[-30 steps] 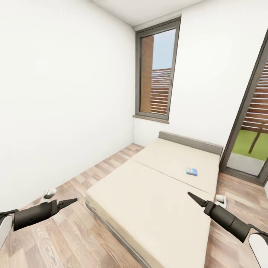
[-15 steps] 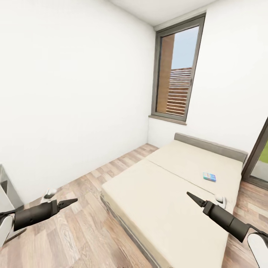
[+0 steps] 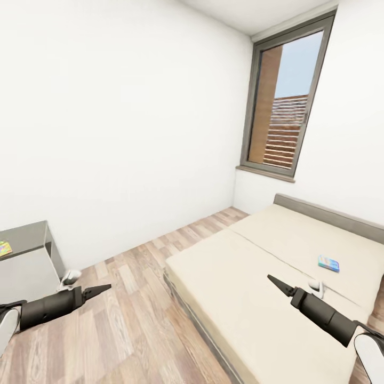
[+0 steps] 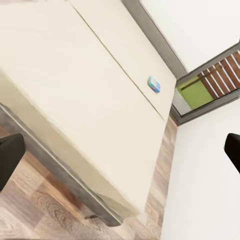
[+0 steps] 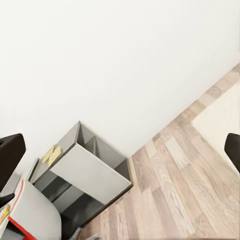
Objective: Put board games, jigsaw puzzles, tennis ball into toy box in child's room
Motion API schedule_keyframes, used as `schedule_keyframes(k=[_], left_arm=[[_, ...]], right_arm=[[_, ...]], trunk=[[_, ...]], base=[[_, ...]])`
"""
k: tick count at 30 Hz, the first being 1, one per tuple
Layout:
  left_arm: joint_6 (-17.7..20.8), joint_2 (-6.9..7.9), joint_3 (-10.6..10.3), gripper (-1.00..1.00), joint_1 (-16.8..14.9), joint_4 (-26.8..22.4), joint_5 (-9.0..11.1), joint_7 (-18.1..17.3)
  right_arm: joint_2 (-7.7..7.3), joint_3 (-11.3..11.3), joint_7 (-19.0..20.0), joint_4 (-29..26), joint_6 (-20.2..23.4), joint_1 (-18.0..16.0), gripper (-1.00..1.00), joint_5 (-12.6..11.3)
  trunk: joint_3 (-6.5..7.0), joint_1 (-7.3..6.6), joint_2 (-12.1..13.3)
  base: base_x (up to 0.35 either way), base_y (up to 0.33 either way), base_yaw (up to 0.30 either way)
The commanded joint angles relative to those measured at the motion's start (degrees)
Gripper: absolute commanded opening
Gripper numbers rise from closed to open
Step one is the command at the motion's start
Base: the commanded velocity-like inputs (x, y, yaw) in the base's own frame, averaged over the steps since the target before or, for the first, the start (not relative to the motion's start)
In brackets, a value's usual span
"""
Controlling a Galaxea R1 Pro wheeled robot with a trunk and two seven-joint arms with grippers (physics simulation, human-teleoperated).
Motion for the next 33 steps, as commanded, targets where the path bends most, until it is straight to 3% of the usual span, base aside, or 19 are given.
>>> schedule_keyframes(k=[1,33], left_arm=[[0.22,-0.02,0.02,1.0,-0.05,0.03,-0.13,-0.26],[0.26,-0.01,0.02,1.0,-0.05,-0.01,-0.09,-0.34]], right_arm=[[0.0,-0.08,0.05,-0.01,0.4,0.01,1.0,-0.26],[-0.08,-0.08,0.05,0.01,0.57,-0.01,1.0,-0.26]], trunk=[[-0.03,0.0,-0.05],[-0.03,0.0,-0.05]], base=[[-0.161,-0.015,0.291],[-0.087,-0.087,0.291]])
